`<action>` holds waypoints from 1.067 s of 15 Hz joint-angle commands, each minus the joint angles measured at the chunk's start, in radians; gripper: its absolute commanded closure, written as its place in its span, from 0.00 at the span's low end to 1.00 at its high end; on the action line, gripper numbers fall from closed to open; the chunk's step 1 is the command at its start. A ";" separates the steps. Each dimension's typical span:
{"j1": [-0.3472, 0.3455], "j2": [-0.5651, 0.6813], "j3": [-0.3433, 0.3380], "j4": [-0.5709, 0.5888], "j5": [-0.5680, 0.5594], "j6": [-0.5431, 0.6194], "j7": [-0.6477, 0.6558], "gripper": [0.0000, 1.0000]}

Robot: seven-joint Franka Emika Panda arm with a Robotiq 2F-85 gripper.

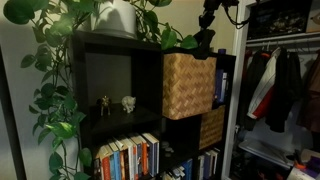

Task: Partially pull out the basket from the shelf, remove socks from it and put them on top of the shelf, and then push the basket back into the shelf

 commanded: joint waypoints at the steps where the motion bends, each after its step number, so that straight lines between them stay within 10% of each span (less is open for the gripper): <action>1: -0.016 0.031 -0.001 0.073 -0.060 0.009 0.031 0.94; 16: -0.033 0.242 -0.024 0.418 -0.182 0.122 0.054 0.94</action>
